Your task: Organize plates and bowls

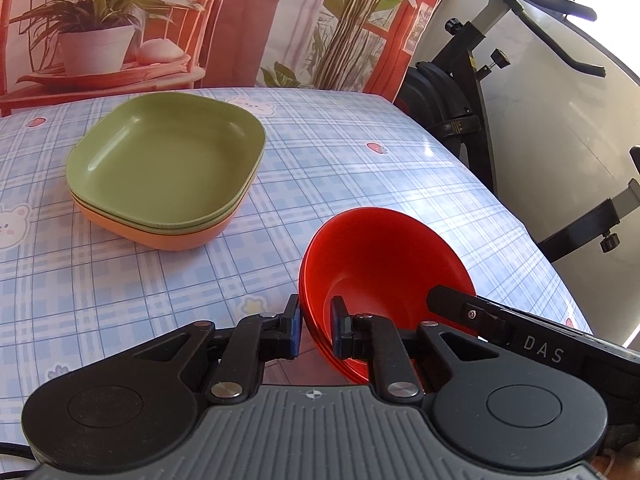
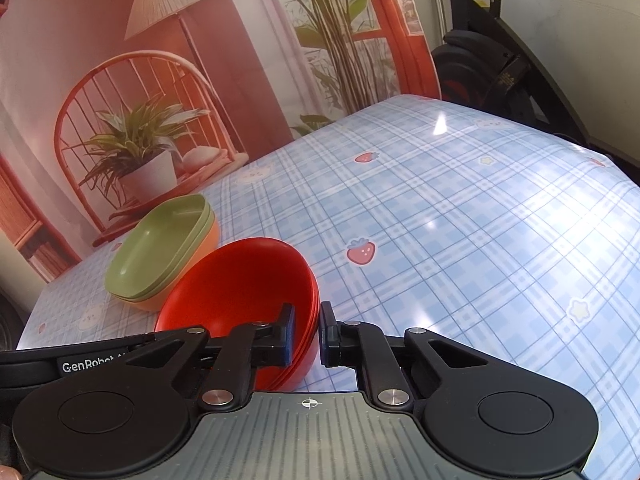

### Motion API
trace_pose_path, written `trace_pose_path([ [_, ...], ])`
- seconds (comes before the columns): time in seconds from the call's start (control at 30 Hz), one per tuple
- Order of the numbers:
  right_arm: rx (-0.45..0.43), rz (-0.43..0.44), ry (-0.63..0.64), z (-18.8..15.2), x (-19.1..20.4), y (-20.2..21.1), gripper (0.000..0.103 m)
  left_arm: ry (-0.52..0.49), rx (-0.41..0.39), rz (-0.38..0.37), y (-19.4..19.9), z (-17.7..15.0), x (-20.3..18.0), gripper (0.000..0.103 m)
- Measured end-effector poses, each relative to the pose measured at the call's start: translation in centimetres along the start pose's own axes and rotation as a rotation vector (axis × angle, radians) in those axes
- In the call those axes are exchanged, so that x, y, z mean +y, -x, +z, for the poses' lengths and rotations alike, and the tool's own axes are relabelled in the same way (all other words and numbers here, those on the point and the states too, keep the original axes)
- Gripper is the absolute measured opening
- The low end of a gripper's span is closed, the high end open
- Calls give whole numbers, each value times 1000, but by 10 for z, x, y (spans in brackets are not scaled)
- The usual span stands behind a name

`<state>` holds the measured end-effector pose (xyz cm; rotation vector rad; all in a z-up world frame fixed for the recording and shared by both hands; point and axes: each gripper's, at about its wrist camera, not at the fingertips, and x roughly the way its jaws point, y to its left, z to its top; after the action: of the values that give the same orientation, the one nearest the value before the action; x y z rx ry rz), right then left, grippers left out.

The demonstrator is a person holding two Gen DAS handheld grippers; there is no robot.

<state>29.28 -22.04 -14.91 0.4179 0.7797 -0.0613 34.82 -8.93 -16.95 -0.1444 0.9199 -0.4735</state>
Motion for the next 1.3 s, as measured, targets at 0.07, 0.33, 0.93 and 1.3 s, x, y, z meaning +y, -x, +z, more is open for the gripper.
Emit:
trace_pose_path([
  [0.07,2,-1,4,0,1,0,10,5,0,2,1,0,0,15],
  [0.33,17,-16,23,-2,6,-1,10,13,-15,5,5,-3,2,15],
  [0.93,-3,30,34,36,44,-2,9,88,-136,-11,48,37,28,15],
  [1.3,-33,91,100,83,106,-44,10,37,-176,41,58,97,70,15],
])
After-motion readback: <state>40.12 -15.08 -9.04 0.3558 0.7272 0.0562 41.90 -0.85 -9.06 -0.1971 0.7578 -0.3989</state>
